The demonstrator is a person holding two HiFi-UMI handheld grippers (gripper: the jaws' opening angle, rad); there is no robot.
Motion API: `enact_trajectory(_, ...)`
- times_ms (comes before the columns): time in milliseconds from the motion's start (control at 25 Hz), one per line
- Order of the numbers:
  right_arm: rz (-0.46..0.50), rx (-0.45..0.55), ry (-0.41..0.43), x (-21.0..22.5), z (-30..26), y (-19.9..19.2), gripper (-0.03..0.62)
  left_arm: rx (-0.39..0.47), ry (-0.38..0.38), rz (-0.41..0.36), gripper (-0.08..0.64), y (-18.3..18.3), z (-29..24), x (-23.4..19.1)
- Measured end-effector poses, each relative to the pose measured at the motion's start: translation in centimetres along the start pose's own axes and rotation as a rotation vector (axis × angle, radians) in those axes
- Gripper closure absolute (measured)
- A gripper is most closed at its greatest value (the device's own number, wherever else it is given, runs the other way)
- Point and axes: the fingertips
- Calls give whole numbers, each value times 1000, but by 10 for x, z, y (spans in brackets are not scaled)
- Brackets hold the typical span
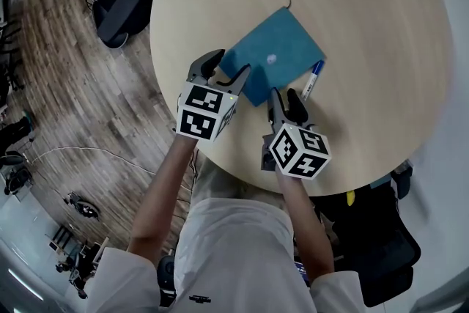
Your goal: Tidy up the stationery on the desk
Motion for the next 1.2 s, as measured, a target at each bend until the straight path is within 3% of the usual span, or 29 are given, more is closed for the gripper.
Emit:
enact_trajectory(320,39,-7,-37,7,-19,-1,410,-26,-20,-37,311,-9,-25,-3)
enact_trajectory(480,71,-27,-67,8,-23,-4,411,-12,-24,-1,311,-10,-23,-7)
enact_trajectory(640,83,-21,-76,15,-21,-1,479,-30,-51,-4,311,-14,-24,-4)
enact_trajectory(840,110,-14,-60,16,-19,5,515,-38,-54,17,311,-23,-23,0)
enact_trajectory(1040,185,-11,-68,14,-7,4,523,-51,-69,27,311,-32,-13,17)
enact_trajectory(1200,183,-25,-60,22,-1,1,526,-47,-91,88,311,-42,-7,30)
Point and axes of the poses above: the fingertips, and each gripper's own axes: z backward along the fingers, x to its right, y out of its top, and after that the axes turned 14 degrees about -z, right-handed
